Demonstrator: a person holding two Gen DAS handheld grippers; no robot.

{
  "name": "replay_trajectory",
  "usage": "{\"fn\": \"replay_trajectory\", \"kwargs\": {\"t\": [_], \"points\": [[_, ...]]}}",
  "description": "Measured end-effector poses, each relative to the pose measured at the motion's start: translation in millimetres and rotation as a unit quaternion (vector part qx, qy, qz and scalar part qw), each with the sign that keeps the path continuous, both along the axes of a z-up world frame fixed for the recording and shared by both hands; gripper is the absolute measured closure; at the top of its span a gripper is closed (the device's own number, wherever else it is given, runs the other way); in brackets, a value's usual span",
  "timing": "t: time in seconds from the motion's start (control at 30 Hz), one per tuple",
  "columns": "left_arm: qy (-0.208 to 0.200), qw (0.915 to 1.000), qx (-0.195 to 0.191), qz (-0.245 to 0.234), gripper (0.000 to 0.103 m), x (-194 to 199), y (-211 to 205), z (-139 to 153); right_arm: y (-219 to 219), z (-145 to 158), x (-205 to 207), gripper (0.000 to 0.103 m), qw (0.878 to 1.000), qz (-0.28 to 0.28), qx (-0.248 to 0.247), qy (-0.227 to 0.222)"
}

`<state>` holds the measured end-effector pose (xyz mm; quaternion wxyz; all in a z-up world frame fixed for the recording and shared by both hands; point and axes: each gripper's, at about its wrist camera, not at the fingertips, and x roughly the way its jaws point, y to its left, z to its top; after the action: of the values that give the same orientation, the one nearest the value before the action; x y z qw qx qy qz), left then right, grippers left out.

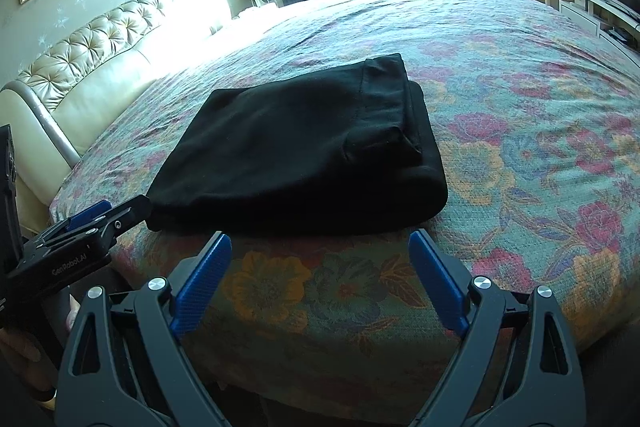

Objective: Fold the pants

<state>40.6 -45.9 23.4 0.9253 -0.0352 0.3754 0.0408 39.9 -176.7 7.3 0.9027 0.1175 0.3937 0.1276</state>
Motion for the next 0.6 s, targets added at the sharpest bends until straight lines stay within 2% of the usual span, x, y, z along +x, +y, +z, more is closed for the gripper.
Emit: {"fn": "replay_trajectory", "kwargs": {"t": [0.6], "points": [[0.001, 1.0, -0.002, -0.005, 0.015, -0.5, -3.0, 0.6, -1.0, 4.2, -0.8, 0.013, 1.0, 0.0, -0.003, -0.004]]}}
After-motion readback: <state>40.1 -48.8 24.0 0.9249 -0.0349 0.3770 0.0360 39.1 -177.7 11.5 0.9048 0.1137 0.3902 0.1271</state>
